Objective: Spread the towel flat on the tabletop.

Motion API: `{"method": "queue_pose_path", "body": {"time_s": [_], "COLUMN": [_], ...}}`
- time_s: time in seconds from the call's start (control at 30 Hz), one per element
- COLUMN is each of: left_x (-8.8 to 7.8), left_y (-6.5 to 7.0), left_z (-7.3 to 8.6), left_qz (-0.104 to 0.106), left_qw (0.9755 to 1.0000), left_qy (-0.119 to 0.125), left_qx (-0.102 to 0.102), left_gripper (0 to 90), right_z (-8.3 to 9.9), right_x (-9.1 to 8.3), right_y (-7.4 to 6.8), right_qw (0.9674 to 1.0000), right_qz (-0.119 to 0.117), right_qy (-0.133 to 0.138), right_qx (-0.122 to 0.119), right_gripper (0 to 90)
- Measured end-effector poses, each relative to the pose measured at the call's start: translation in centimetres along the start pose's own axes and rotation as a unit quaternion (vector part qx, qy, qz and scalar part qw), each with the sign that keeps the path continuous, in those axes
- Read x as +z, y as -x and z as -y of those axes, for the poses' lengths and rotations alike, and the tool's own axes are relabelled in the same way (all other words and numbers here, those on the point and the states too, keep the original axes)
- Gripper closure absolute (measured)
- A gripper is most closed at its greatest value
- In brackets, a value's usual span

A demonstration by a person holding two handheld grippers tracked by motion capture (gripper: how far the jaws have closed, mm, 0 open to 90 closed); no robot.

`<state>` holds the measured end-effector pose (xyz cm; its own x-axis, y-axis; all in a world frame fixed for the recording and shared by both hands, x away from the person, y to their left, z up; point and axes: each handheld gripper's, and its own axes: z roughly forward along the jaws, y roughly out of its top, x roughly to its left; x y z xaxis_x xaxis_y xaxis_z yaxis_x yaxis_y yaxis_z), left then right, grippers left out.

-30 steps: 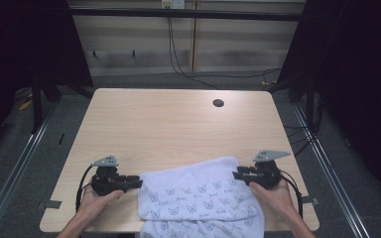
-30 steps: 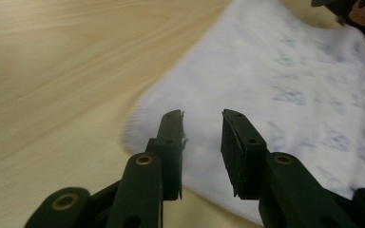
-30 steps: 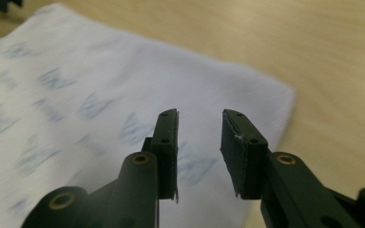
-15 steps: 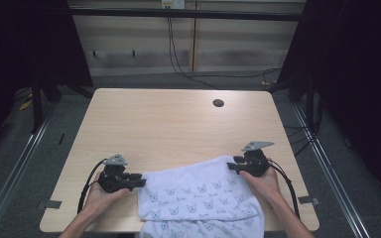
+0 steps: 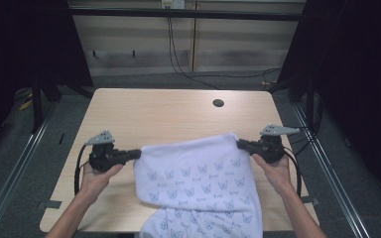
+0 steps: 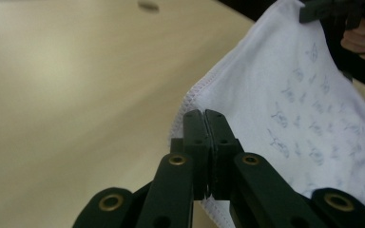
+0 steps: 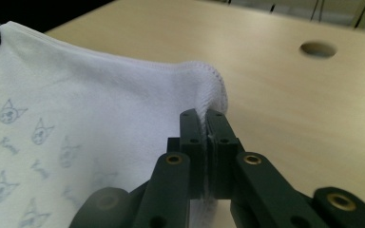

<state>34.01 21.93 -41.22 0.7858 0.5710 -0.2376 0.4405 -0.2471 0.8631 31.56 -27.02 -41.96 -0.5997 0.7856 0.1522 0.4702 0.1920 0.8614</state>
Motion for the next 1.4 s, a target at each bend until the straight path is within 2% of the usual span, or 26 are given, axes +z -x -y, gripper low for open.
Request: {"method": "queue_pose_path", "body": {"time_s": [0.13,0.23,0.3,0.33,0.37,0.43,0.47,0.5,0.53,0.57,0.6,0.63,0.7,0.8,0.83,0.9,0.97,1.0,1.07,1.13,1.2,1.23,1.27,1.33,1.37,1.4], "left_x": [0.4,1.4,1.9,2.1,2.4,3.2,3.7,4.2,4.7,5.0,5.3,5.6,6.3,7.4,7.7,8.4,9.3,9.9,11.0,12.0,12.6,12.8,12.9,12.8,12.9,12.8], "left_y": [-0.8,-1.4,-2.2,-2.6,-3.0,-3.4,-3.6,-4.0,-4.3,-4.5,-4.7,-4.8,-4.7,-4.3,-4.0,-3.2,-2.2,-1.6,-0.5,0.0,0.5,0.7,0.7,0.8,0.6,0.5], "left_z": [-4.3,-7.1,-8.8,-9.6,-10.3,-11.3,-11.4,-11.4,-11.1,-10.6,-9.9,-9.0,-7.3,-4.5,-3.6,-1.8,0.0,0.8,2.0,2.7,2.9,3.1,3.2,3.9,4.2,4.3], "left_qz": [-0.014,-0.028,-0.029,-0.03,-0.029,-0.031,-0.046,-0.057,-0.062,-0.068,-0.068,-0.064,-0.047,-0.021,-0.01,0.016,0.037,0.043,0.043,0.053,0.045,0.039,0.042,0.019,0.02,0.024], "left_qw": [0.9994,0.9985,0.9973,0.9965,0.9957,0.9945,0.9937,0.9937,0.9943,0.9944,0.995,0.9956,0.9981,0.9994,0.9993,0.999,0.9977,0.9967,0.9946,0.9923,0.9888,0.9883,0.9876,0.9879,0.9868,0.9871], "left_qy": [0.027,0.042,0.067,0.078,0.088,0.1,0.101,0.093,0.082,0.074,0.065,0.057,0.025,-0.006,-0.015,-0.035,-0.053,-0.068,-0.094,-0.111,-0.136,-0.141,-0.143,-0.14,-0.147,-0.146], "left_qx": [0.014,0.021,0.01,0.005,-0.001,0.001,-0.013,-0.026,-0.029,-0.032,-0.035,-0.037,-0.03,-0.028,-0.031,-0.024,-0.02,-0.009,0.014,0.018,0.041,0.045,0.049,0.063,0.065,0.061], "left_gripper": [88.8,88.8,88.9,88.8,88.7,87.8,75.6,75.6,70.7,68.5,67.1,67.2,68.1,70.3,71.4,73.9,76.1,77.1,77.2,74.0,70.5,70.4,73.1,84.5,90.0,90.0], "right_z": [-3.5,-5.3,-6.6,-7.7,-8.1,-8.4,-8.7,-8.7,-8.6,-8.3,-7.8,-7.1,-5.7,-3.8,-3.3,-2.2,-1.1,-0.4,0.9,2.1,3.2,3.7,4.3,5.1,5.3,5.4], "right_x": [-1.0,-0.9,-0.9,-1.0,-1.0,-1.0,-0.7,-0.7,-0.4,-0.1,0.2,0.5,0.8,0.6,0.4,0.0,-0.3,-0.4,-0.3,-0.2,0.0,0.2,0.4,0.7,0.8,0.9], "right_y": [1.4,2.2,3.1,4.1,4.5,4.9,5.8,5.8,6.4,6.9,7.6,8.2,8.6,8.5,8.2,7.1,5.7,5.0,3.5,2.1,0.9,0.4,0.0,-0.7,-0.9,-1.0], "right_qw": [0.999,0.9979,0.9965,0.9951,0.9943,0.9937,0.9909,0.9909,0.9898,0.9875,0.9874,0.9885,0.9869,0.9894,0.9916,0.994,0.9967,0.9974,0.9983,0.9987,0.9988,0.9986,0.9983,0.9978,0.9973,0.9972], "right_qz": [0.022,0.041,0.056,0.07,0.076,0.08,0.111,0.111,0.124,0.143,0.142,0.129,0.145,0.125,0.112,0.094,0.068,0.058,0.04,0.022,0.003,-0.003,-0.008,-0.018,-0.022,-0.021], "right_qy": [0.039,0.05,0.062,0.07,0.074,0.077,0.074,0.074,0.067,0.057,0.049,0.038,0.019,0.009,0.003,-0.006,-0.013,-0.016,-0.03,-0.038,-0.043,-0.048,-0.056,-0.063,-0.069,-0.072], "right_qx": [-0.002,-0.003,0.001,0.005,0.01,0.014,0.017,0.017,0.024,0.035,0.05,0.068,0.069,0.073,0.065,0.055,0.043,0.039,0.031,0.025,0.024,0.02,0.015,0.013,0.011,0.007], "right_gripper": [86.8,86.8,86.8,86.9,86.9,86.8,85.9,85.9,81.6,72.0,61.5,56.1,52.7,53.6,53.7,54.5,55.2,55.7,56.4,56.4,56.4,56.3,56.3,56.4,56.3,56.3]}}
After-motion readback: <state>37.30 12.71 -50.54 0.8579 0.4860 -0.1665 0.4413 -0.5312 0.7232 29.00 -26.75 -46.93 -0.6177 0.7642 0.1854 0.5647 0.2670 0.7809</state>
